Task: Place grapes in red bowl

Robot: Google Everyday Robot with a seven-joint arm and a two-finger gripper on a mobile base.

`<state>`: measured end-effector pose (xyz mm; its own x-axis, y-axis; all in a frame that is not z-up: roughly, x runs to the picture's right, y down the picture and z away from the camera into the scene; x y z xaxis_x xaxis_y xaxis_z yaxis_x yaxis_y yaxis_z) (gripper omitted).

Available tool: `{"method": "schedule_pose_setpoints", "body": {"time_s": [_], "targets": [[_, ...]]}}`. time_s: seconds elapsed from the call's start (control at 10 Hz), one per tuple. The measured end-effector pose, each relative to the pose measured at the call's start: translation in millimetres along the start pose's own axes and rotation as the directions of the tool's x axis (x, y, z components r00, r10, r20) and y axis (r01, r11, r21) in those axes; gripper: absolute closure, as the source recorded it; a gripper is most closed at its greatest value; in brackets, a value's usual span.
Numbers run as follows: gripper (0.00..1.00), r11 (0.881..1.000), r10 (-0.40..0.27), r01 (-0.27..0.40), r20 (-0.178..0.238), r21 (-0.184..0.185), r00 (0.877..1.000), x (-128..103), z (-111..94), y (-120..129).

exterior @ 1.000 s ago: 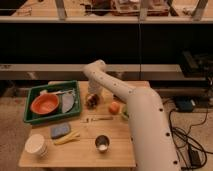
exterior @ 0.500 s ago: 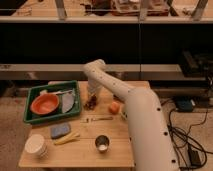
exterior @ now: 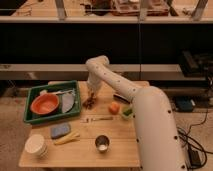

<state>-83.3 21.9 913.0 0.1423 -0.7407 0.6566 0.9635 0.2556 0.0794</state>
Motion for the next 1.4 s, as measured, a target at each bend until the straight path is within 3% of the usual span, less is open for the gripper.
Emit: {"method": "schedule_pose_setpoints", "body": {"time_s": [0.2, 0.4, 0.5, 0.7, 0.8, 1.0, 1.1, 1.2, 1.3, 1.4], "targets": [[0.96, 0.998, -0.023, 0.026, -0.053, 0.056, 0.998, -2.3, -50.5, -19.1], [0.96, 0.987, -0.092, 0.102, -0.079, 0.124, 0.993, -6.0, -94.3, -50.9], [0.96, 0.978, -0.130, 0.142, -0.086, 0.150, 0.988, -8.4, -109.7, -68.4], [0.96, 0.942, -0.246, 0.260, -0.090, 0.211, 0.965, -22.0, -125.5, -116.8], [0.96, 0.904, -0.333, 0.344, -0.087, 0.255, 0.939, -34.9, -134.5, -144.5], [0.96, 0.840, -0.455, 0.452, -0.063, 0.299, 0.888, -56.4, -140.6, -182.2], [0.96, 0.808, -0.514, 0.498, -0.036, 0.313, 0.857, -68.9, -137.9, -201.0], [0.96, 0.773, -0.580, 0.548, 0.009, 0.320, 0.814, -83.7, -134.1, -219.7], [0.96, 0.752, -0.622, 0.580, 0.048, 0.313, 0.781, -94.0, -128.4, -232.3], [0.96, 0.742, -0.646, 0.601, 0.080, 0.295, 0.759, -103.5, -119.0, -243.1]]}}
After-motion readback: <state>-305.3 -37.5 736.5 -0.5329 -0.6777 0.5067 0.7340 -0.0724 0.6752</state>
